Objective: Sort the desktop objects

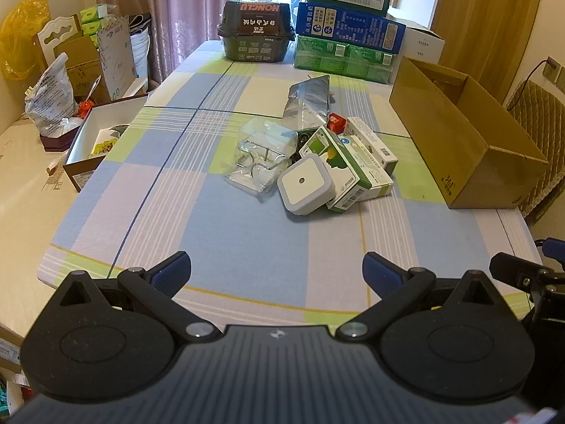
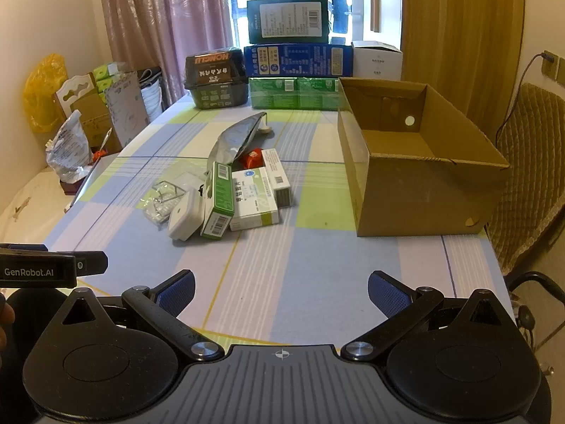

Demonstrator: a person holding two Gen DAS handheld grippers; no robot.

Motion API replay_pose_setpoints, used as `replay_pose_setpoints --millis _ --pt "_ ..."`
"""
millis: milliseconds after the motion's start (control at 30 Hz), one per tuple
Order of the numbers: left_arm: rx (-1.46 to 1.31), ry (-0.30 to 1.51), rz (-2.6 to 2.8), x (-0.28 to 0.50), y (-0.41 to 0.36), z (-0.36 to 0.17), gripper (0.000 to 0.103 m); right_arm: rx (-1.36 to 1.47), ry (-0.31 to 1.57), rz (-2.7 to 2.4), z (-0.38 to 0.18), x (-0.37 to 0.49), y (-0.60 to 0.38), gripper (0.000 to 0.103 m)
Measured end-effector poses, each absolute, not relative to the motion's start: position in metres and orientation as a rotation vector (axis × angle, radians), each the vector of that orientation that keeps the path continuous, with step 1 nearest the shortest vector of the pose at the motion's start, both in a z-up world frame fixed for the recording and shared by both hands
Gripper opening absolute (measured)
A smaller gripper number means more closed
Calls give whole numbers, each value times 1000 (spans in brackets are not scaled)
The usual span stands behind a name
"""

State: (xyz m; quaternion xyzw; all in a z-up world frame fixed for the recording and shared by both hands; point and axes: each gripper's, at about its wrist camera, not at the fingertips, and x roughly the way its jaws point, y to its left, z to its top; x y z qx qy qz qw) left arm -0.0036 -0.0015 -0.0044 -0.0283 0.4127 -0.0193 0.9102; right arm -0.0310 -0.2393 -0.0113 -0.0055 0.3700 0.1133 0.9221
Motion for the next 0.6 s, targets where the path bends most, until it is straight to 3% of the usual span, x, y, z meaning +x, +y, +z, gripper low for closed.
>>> replay_pose_setpoints --millis 600 --pt "-53 862 -41 -3 -3 -7 102 -4 767 230 -15 -31 -242 101"
